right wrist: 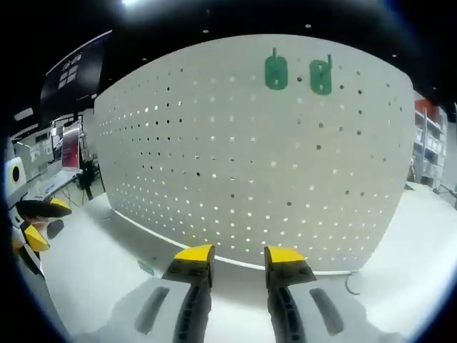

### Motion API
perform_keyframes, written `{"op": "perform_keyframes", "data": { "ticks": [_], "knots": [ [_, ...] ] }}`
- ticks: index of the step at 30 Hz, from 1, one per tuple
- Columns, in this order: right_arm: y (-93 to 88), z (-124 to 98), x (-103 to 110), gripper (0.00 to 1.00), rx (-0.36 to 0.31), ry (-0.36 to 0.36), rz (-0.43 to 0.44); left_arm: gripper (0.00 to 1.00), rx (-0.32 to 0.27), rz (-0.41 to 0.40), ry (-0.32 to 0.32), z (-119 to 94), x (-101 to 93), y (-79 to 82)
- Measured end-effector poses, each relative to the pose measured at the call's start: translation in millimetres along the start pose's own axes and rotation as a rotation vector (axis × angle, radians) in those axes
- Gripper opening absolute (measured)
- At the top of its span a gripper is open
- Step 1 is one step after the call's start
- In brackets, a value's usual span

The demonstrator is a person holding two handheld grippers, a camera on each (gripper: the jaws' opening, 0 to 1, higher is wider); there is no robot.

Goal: Insert the hook assembly into the mounting plate slot until the hook locks in place.

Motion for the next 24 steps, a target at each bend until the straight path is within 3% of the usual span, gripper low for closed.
{"op": "perform_keyframes", "data": {
  "ticks": [14,24],
  "knots": [
    [-36.5,11,31,0.2,0.154,0.119,0.029,0.54,0.008,0.004,-0.01,1,-2.1,-1.1],
    [-57.9,18,41,0.16,0.23,0.157,0.048,0.54,0.008,0.005,-0.016,2,-2.6,-1.7]
  ]
}}
Point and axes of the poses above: the point that each gripper's makers call its tool centre point, and the gripper's own axes: z roughly forward along the fingers, x roughly to its left, y roughly out of its top, the point moved 4 cm from there along -z, roughly backward along the fingers, and after that the axes turned 5 degrees about -z, right-handed, at the moved point
